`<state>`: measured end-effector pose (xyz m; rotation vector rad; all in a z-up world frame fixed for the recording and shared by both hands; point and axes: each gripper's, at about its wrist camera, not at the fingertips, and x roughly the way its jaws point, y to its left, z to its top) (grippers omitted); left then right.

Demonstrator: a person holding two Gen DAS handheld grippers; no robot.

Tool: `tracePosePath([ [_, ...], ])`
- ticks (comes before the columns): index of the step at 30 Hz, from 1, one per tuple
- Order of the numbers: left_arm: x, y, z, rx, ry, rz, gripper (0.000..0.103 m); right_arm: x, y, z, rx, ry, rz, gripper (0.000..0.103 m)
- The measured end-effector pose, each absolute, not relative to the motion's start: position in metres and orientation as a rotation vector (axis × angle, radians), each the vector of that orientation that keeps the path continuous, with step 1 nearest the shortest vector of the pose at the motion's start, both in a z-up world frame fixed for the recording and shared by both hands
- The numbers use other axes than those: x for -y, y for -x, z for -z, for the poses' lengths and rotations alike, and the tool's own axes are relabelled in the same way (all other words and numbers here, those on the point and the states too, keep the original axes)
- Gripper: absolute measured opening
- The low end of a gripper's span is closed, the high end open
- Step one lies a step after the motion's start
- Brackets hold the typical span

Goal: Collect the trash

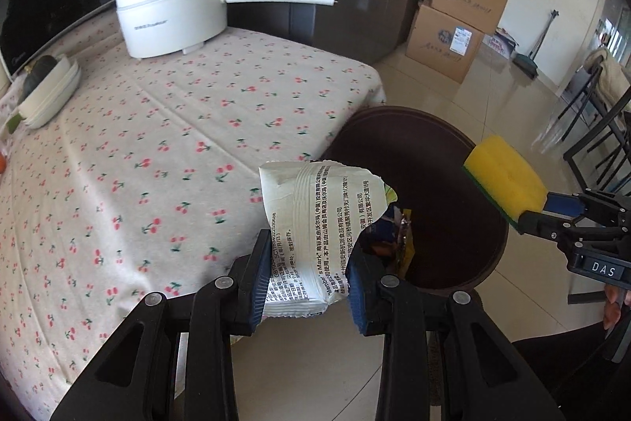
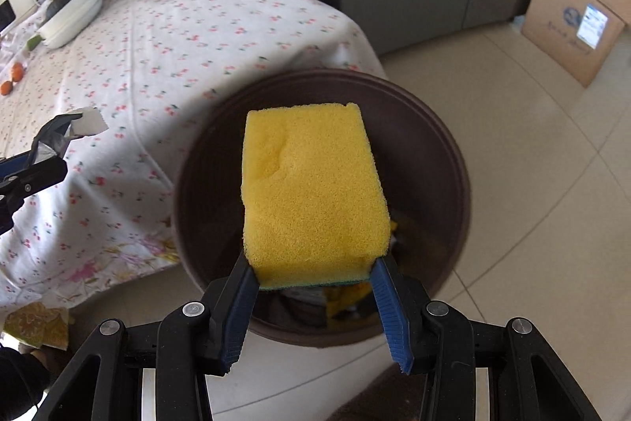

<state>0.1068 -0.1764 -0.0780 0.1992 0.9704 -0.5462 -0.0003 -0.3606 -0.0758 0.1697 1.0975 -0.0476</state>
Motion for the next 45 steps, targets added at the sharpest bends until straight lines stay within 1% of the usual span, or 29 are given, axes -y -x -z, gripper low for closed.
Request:
tracePosePath([
  [5,0.209,-0.109,0.092,-0.983,-0.210,0.586,0.037,0.383,0.010,0.083,-1.115,-0.185,0.081,0.050],
  [7,0.219,-0.111,0.096,-0.977,-0.217,0.589,0.040,0.390,0.013,0.085,-1.121,-0.191,0.092,0.050],
  [8,0.224,-0.112,0.098,-0.976,-0.234,0.581,0.048,0.393,0.013,0.086,-1.122,-0.192,0.095,0.050],
  [9,0.229,-0.113,0.101,-0.978,-0.254,0.571,0.059,0.395,0.013,0.087,-1.123,-0.192,0.098,0.050],
  [10,0.232,-0.114,0.103,-0.976,-0.268,0.558,0.064,0.398,0.014,0.088,-1.125,-0.192,0.101,0.050],
  [11,0.233,-0.115,0.104,-0.971,-0.274,0.546,0.072,0.401,0.014,0.088,-1.126,-0.193,0.104,0.050],
  [12,0.235,-0.116,0.106,-0.969,-0.278,0.538,0.076,0.403,0.015,0.089,-1.128,-0.193,0.107,0.050],
  [17,0.236,-0.122,0.111,-0.985,-0.283,0.497,0.084,0.407,0.012,0.092,-1.136,-0.196,0.114,0.050],
  [25,0.224,-0.127,0.108,-0.984,-0.268,0.457,0.091,0.395,0.001,0.092,-1.138,-0.184,0.097,0.051],
  [28,0.216,-0.127,0.104,-0.979,-0.262,0.443,0.092,0.391,-0.005,0.092,-1.134,-0.183,0.101,0.053],
  [31,0.207,-0.126,0.100,-0.973,-0.257,0.427,0.093,0.389,-0.010,0.092,-1.134,-0.209,0.107,0.064],
  [32,0.204,-0.125,0.098,-0.971,-0.256,0.421,0.093,0.389,-0.011,0.091,-1.130,-0.219,0.104,0.072],
  [33,0.200,-0.124,0.097,-0.968,-0.255,0.415,0.094,0.388,-0.012,0.090,-1.125,-0.223,0.106,0.075],
  [36,0.190,-0.123,0.092,-0.963,-0.251,0.399,0.094,0.383,-0.015,0.087,-1.118,-0.223,0.104,0.080],
  [45,0.146,-0.103,0.069,-0.968,-0.163,0.320,0.095,0.356,-0.015,0.076,-1.098,-0.176,0.086,0.089],
])
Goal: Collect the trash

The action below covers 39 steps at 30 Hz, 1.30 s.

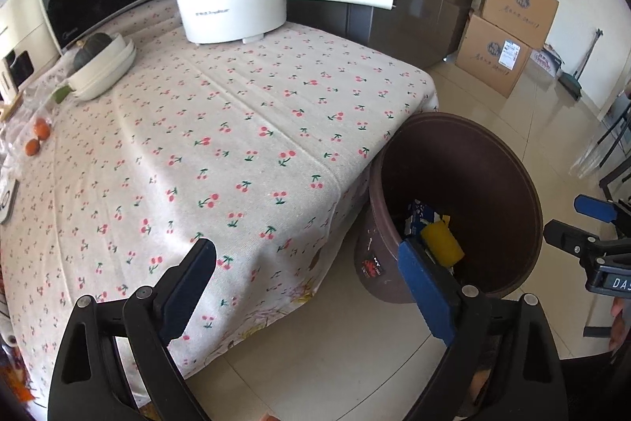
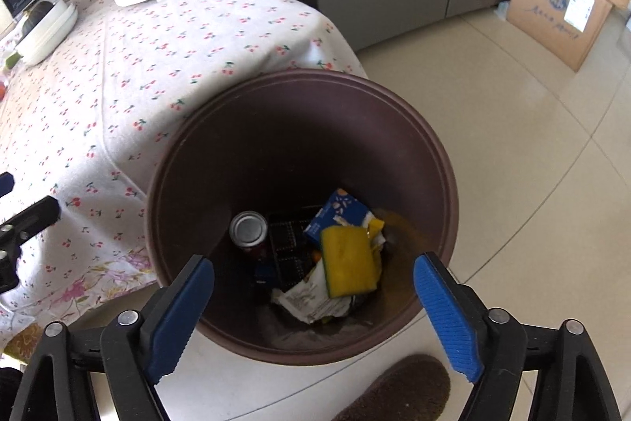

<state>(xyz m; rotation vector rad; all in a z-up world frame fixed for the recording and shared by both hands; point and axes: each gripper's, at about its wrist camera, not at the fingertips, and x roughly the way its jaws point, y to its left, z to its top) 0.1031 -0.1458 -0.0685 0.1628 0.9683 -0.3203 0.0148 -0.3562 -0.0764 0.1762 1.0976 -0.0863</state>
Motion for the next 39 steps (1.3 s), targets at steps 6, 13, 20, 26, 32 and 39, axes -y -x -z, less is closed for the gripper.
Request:
tracePosePath([
  [6,0.116,-0.076,0.045,-0.919,-0.135,0.257,0.103,0.329,0.000,0.057,-1.036,-0.098,0.076,0.100],
  [13,0.076,-0.047,0.033,-0.931,-0.066,0.193,0.103,0.297,0.018,0.037,-0.974,-0.074,0.038,0.102],
  [20,0.049,-0.018,0.034,-0.868,-0.099,0.070,0.103,0.259,0.045,0.014,-0.815,-0.008,0.038,0.102],
  [26,0.035,-0.013,0.040,-0.868,-0.087,0.045,0.103,0.232,0.048,0.014,-0.764,0.052,0.016,0.102],
  [32,0.035,-0.010,0.035,-0.840,-0.082,0.051,0.103,0.224,0.044,0.019,-0.786,0.031,-0.005,0.102],
  [39,0.041,-0.009,0.036,-0.845,-0.091,0.066,0.103,0.224,0.044,0.021,-0.797,0.010,-0.003,0.102],
])
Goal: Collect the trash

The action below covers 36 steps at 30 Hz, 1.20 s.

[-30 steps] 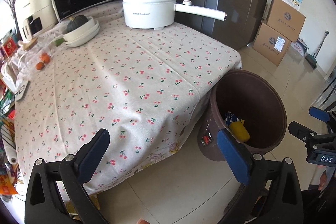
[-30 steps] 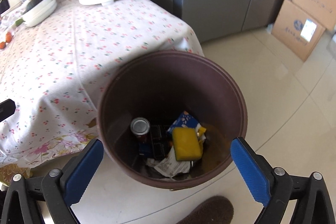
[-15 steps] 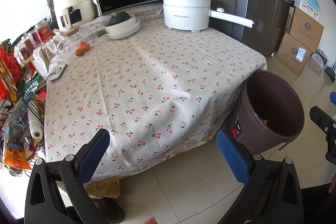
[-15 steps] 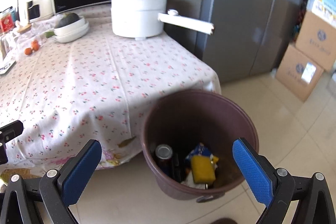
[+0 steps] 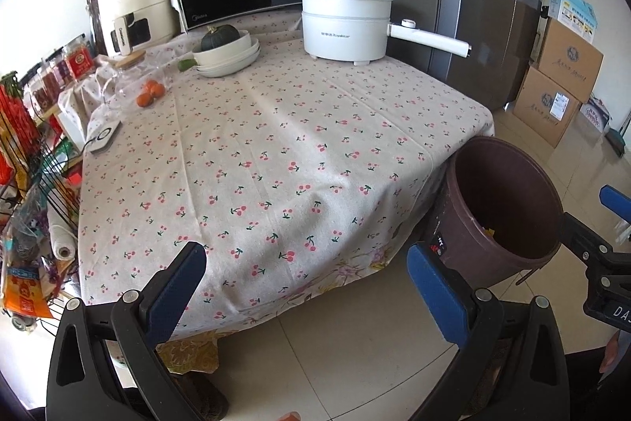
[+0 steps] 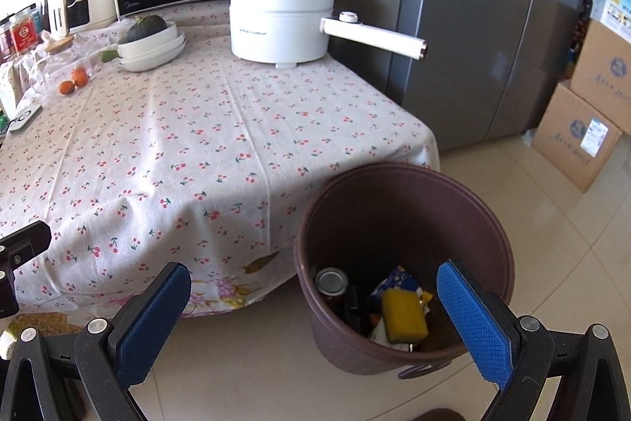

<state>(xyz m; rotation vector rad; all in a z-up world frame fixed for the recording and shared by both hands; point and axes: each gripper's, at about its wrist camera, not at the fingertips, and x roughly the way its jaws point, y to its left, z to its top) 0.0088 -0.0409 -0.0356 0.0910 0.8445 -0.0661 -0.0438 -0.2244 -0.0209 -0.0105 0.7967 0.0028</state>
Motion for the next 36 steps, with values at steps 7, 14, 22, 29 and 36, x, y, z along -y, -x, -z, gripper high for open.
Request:
tracePosePath([
  [7,0.0419,-0.0073,0.0365,-0.845,-0.095,0.071,0.103,0.2270,0.0451,0.0221,-0.807,-0.004,0.003,0.102],
  [14,0.0426,-0.0066,0.0370,-0.846,-0.095,0.071,0.103,0.2278,0.0455,0.0226,-0.807,0.000,0.005,0.102],
  [22,0.0429,-0.0060,0.0367,-0.843,-0.096,0.078,0.103,0.2290,0.0459,0.0234,-0.805,-0.007,0.011,0.102],
  [29,0.0410,-0.0047,0.0332,-0.840,-0.079,0.083,0.103,0.2274,0.0439,0.0261,-0.808,0.001,0.020,0.102],
  [36,0.0394,-0.0037,0.0318,-0.836,-0.079,0.084,0.103,0.2273,0.0436,0.0257,-0.798,0.003,0.026,0.102],
])
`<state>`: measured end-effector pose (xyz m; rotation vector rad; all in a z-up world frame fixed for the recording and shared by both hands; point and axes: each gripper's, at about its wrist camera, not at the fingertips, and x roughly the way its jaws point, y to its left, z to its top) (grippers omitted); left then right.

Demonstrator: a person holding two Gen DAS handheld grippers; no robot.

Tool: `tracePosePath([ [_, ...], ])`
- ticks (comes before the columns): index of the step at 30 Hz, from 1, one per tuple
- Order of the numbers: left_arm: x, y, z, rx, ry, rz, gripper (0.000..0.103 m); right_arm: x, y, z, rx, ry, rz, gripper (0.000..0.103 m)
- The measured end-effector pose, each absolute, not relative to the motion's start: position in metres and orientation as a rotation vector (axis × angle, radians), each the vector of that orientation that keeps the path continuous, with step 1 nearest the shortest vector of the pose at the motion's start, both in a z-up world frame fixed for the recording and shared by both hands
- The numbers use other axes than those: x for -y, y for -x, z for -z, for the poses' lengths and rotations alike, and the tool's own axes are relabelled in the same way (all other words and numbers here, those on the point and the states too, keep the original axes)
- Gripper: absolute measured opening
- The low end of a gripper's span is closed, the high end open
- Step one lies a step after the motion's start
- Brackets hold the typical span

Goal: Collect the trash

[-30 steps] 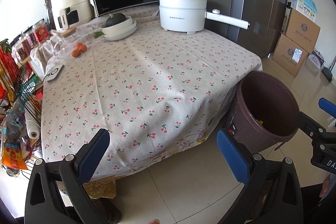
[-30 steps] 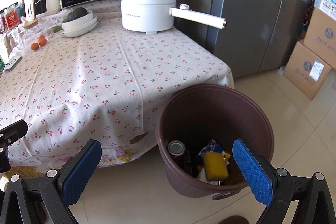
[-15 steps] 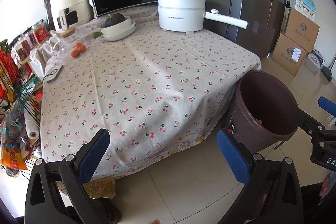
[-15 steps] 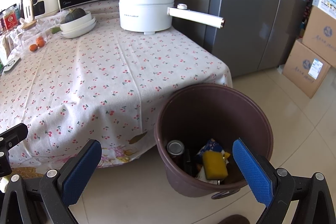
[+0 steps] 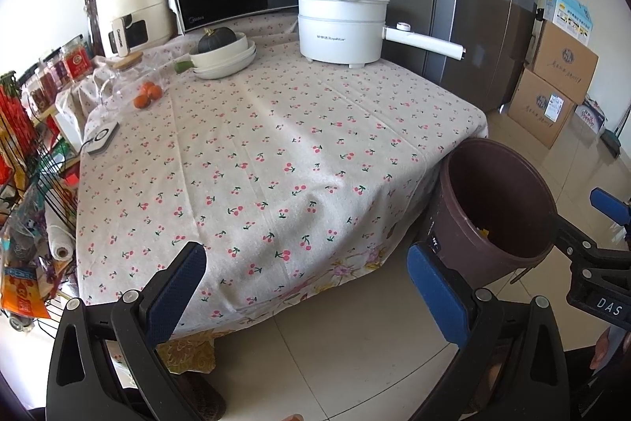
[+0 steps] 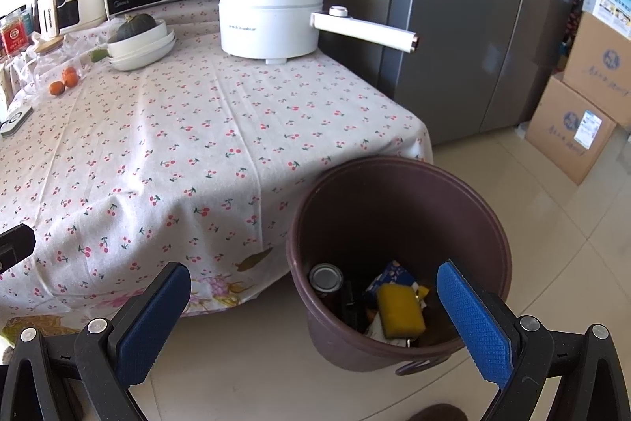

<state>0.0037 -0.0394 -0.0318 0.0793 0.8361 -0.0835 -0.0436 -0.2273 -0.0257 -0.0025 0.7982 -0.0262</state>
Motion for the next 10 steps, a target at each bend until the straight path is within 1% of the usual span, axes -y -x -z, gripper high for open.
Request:
tracePosePath([
  [7,0.0368,-0.0022,0.0315,-0.845,-0.078,0.084,0.103,0.2301,0.0446,0.0249,-0.785,-0.001,0.037,0.102],
  [10,0.0296,-0.0061,0.0284,-0.885,-0.030,0.122,0.103,0.2297,0.0458,0.0243,-0.780,-0.005,0.034,0.102],
])
